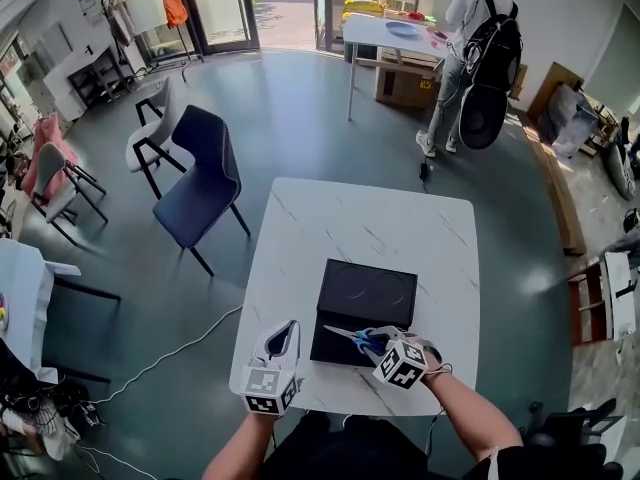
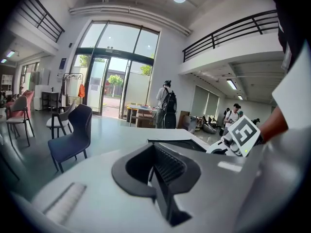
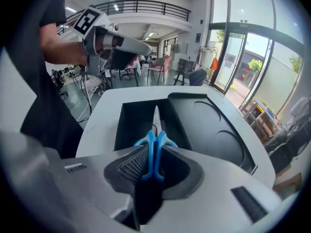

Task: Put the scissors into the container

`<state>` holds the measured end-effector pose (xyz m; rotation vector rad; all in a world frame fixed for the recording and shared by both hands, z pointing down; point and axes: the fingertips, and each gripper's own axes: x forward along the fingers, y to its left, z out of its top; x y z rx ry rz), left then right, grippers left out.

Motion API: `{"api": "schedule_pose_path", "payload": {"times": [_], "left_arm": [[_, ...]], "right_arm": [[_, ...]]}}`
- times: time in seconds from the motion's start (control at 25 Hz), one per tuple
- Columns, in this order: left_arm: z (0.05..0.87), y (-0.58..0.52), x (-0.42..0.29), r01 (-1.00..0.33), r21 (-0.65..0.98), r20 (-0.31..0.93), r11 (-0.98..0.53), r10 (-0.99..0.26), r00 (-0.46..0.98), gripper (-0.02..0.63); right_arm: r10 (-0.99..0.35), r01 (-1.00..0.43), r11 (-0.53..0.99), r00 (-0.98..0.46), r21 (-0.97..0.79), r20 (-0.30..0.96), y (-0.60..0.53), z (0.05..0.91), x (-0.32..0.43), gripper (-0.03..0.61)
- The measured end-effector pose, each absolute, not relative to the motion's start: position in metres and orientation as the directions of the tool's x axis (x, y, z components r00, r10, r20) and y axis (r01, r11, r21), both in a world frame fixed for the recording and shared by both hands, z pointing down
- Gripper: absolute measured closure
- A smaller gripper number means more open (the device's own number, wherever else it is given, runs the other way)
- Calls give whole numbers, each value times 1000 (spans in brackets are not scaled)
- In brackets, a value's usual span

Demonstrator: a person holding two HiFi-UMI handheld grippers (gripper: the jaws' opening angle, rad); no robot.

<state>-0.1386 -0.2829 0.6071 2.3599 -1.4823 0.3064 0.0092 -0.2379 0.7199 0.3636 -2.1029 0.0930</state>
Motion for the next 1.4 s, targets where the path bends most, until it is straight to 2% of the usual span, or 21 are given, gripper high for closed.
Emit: {"api": "schedule_pose_path", "payload": {"times": [0.4, 0.68, 1.08, 1.16, 1.4], "left_arm": [[608, -284, -145, -907, 173, 355, -383, -835, 421, 604], [608, -282, -147, -908, 174, 357, -380, -835, 418, 603], [606, -278, -146, -910, 170, 353, -378, -839, 415, 604], [607, -277, -146, -910, 170, 356, -378, -837, 414, 604], [604, -274, -139, -904, 169, 352, -393, -832, 427, 604]], "right_arm": [[-103, -202, 979, -406, 21, 908, -237, 748, 3, 488], [-51, -221, 975, -374, -36, 926, -238, 759, 2, 488], [-42, -197, 980, -333, -25, 942, -233, 770, 3, 482], [-46, -200, 979, -339, -25, 940, -233, 769, 0, 435], [-143, -219, 974, -353, 67, 925, -241, 744, 4, 440]]}}
